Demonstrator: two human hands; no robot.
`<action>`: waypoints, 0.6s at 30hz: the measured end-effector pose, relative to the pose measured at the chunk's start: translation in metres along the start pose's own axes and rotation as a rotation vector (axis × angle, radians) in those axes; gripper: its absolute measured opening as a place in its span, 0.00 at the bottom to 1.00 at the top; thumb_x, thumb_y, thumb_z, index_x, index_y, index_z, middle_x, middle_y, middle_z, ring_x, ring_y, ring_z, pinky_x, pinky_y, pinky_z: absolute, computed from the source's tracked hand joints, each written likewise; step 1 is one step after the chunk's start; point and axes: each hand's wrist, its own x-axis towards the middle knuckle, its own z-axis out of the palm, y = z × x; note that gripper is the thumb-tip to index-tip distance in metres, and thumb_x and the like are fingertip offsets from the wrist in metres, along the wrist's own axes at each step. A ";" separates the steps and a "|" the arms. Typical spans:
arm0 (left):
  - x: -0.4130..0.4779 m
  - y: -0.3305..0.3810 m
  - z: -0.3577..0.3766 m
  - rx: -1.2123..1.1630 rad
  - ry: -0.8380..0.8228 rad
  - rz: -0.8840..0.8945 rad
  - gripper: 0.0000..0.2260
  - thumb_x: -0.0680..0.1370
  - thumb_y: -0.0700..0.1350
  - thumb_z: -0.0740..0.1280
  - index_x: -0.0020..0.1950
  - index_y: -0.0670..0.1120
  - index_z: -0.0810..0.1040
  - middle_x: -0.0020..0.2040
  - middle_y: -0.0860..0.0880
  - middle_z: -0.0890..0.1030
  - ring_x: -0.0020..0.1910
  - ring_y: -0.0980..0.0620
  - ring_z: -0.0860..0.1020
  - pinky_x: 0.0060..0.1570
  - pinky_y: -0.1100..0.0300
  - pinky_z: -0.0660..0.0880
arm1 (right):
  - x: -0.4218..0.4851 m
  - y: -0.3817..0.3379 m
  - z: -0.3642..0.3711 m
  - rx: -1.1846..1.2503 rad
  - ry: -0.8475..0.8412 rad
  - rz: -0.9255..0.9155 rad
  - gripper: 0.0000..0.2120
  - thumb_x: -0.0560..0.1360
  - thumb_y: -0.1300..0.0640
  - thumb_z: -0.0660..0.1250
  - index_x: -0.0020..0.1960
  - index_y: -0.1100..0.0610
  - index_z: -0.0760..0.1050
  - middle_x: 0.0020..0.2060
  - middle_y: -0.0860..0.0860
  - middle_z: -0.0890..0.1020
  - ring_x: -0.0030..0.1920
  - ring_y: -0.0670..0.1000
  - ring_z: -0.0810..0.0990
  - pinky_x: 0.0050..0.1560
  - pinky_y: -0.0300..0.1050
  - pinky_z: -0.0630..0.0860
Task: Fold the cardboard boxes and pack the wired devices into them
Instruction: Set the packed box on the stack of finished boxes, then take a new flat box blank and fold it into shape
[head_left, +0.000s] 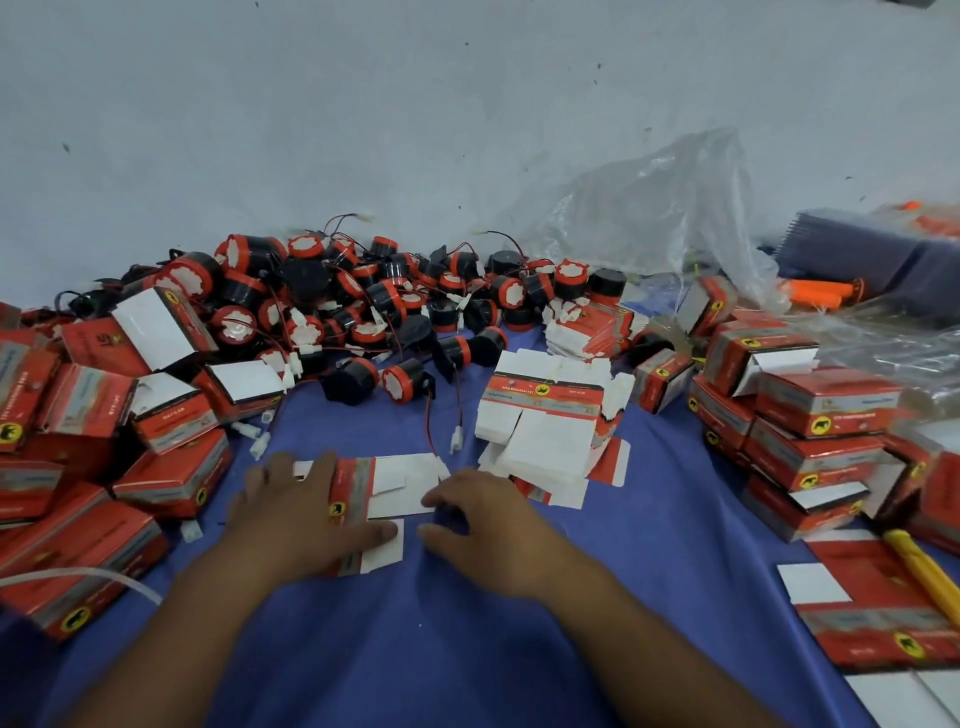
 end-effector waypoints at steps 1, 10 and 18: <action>0.000 0.000 -0.002 0.045 -0.023 0.018 0.58 0.55 0.84 0.55 0.79 0.58 0.48 0.79 0.46 0.50 0.77 0.39 0.51 0.72 0.42 0.57 | 0.000 0.000 0.000 -0.007 -0.012 -0.002 0.19 0.80 0.46 0.66 0.68 0.53 0.76 0.60 0.49 0.79 0.60 0.48 0.75 0.63 0.42 0.72; -0.006 0.009 -0.018 0.012 -0.116 -0.020 0.52 0.53 0.79 0.62 0.72 0.55 0.57 0.73 0.42 0.53 0.73 0.37 0.53 0.68 0.45 0.64 | -0.001 0.002 0.007 0.076 0.042 -0.051 0.20 0.80 0.48 0.67 0.70 0.53 0.75 0.61 0.47 0.79 0.57 0.44 0.73 0.59 0.35 0.68; -0.021 0.035 -0.044 -0.312 0.204 0.229 0.28 0.69 0.63 0.71 0.63 0.55 0.64 0.58 0.51 0.61 0.60 0.48 0.63 0.56 0.52 0.70 | 0.002 -0.006 -0.003 0.852 0.105 0.081 0.28 0.76 0.48 0.72 0.73 0.45 0.67 0.63 0.45 0.79 0.57 0.45 0.82 0.57 0.41 0.80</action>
